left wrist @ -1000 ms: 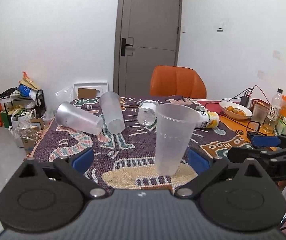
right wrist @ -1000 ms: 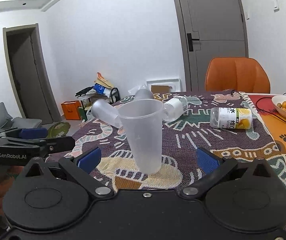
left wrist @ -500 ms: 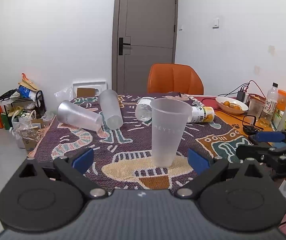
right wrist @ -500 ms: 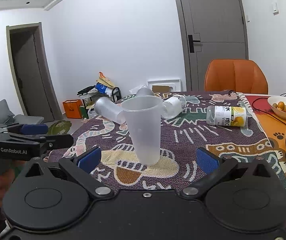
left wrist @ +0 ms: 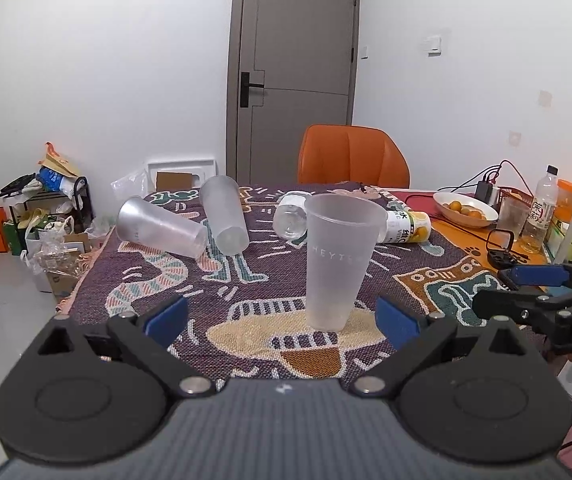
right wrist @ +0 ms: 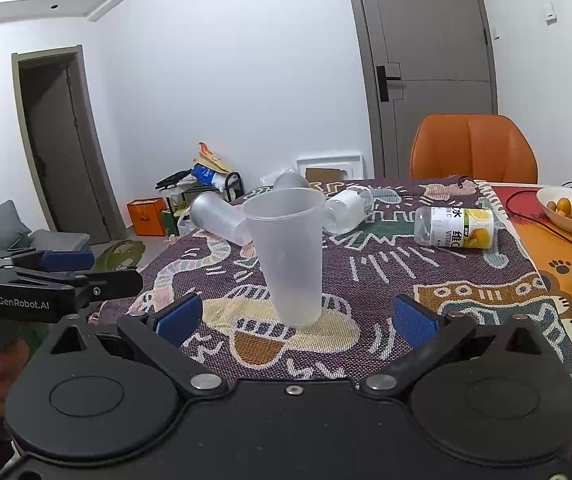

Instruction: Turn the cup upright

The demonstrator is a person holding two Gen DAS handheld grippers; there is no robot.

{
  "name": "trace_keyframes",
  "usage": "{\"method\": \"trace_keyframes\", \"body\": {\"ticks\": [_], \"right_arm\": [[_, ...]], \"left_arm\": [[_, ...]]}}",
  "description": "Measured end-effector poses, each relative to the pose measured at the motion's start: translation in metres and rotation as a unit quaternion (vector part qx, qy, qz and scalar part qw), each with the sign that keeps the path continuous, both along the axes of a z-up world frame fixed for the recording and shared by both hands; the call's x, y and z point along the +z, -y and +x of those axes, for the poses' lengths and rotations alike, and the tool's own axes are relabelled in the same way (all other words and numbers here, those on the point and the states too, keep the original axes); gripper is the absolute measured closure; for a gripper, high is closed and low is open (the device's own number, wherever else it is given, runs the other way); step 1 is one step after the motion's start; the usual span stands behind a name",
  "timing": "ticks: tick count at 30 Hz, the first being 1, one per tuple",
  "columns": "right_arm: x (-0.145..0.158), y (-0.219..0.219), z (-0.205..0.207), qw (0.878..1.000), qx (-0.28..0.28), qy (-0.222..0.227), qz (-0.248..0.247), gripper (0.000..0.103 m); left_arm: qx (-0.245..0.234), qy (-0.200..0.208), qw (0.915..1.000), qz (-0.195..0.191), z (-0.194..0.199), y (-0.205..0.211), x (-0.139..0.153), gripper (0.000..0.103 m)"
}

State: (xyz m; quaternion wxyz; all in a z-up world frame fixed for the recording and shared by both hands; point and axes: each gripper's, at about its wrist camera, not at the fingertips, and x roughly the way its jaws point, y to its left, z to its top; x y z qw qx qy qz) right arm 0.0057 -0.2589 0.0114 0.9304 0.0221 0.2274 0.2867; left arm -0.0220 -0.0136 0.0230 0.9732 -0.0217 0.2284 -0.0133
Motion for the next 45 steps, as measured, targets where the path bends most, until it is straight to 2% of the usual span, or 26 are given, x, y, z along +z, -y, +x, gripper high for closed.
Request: {"method": "trace_keyframes", "body": {"ticks": [45], "right_arm": [[-0.0054, -0.0024, 0.0031, 1.000, -0.002, -0.011, -0.006, 0.000]], "left_arm": [[-0.006, -0.004, 0.9999, 0.008, 0.0010, 0.0013, -0.0033, 0.004]]}}
